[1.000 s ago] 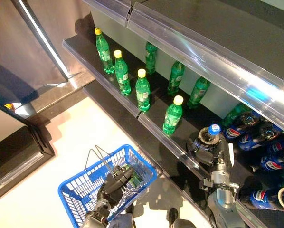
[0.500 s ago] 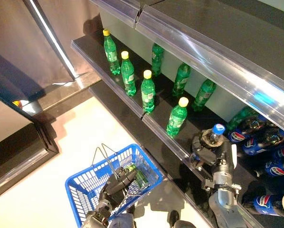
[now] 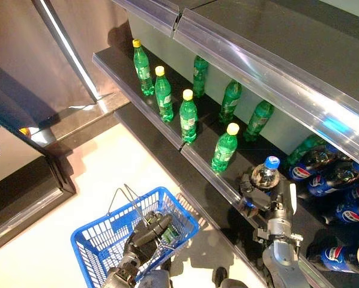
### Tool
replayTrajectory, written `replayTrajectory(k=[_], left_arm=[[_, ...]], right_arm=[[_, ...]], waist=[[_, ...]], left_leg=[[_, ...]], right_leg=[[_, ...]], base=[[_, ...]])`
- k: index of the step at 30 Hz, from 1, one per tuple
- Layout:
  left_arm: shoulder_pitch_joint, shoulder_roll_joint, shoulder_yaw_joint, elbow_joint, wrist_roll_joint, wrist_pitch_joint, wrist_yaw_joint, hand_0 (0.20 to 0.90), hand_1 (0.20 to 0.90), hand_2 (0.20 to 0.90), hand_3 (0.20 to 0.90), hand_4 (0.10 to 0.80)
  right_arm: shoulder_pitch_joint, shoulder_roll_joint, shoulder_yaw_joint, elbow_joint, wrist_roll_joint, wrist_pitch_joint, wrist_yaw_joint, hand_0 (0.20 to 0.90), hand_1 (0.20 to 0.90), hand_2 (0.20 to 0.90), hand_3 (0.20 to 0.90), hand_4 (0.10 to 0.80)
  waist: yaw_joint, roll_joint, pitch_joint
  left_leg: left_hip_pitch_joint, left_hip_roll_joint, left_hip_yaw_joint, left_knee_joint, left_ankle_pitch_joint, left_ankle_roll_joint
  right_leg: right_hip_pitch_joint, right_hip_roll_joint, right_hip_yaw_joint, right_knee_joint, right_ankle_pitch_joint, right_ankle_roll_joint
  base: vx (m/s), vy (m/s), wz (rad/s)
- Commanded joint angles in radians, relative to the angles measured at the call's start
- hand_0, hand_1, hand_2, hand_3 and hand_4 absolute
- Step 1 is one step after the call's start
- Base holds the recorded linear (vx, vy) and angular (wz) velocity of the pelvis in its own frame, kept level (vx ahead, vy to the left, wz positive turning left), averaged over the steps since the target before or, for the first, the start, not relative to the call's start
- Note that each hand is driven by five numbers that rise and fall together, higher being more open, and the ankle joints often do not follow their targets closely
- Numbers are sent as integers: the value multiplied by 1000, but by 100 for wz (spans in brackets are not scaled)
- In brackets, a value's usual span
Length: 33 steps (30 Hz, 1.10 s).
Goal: Pick up the drink and place into the basket.
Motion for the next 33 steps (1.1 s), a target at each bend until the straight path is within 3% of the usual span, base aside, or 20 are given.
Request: replayTrajectory(k=[1,10,18,25,33], left_arm=[[-99,-7,37,-306,-44,-85,-185,300,300,300,200,100],[-138,-20,18,-326,-37,-72,-180,300,300,300,200,100],[-139,-20,-49,-383,-82,-33,-167,300,300,300,200,100],[-146,9,-152,-496,-140,-37,-194,300,300,300,200,100],[-174,47,-227,-600,-217,15,-259,300,300,300,200,100]], right_arm=[[-130,-34,-33,-188,-97,-196,-13,300,300,300,200,100],[-156,-67,-27,-355,-5,-196,178,300,300,300,200,100],[-157,-43,65,-437,97,-169,323,300,300,300,200,100],[-174,-33,165,-437,124,-157,301,300,300,300,200,100],[-234,-44,232,-398,99,-144,205,300,300,300,200,100]], waist=[[10,-16,-144],[-4,-22,-171],[-5,-20,-180],[1,-12,-175],[17,-9,-173]], left_leg=[[21,88,-43,60,-72,-66],[31,80,-33,64,-80,-58],[36,72,-33,62,-85,-54],[34,63,-34,70,-89,-50],[20,54,-40,126,-118,-49]], right_leg=[[-96,-131,-17,-3,176,87],[-96,-122,4,3,171,81],[-94,-123,3,3,167,80],[-92,-130,-10,2,168,82],[-92,-140,-20,1,173,82]], base=[[-66,31,-3],[-45,40,-2],[-5,8,0],[-9,4,0],[0,0,0]])
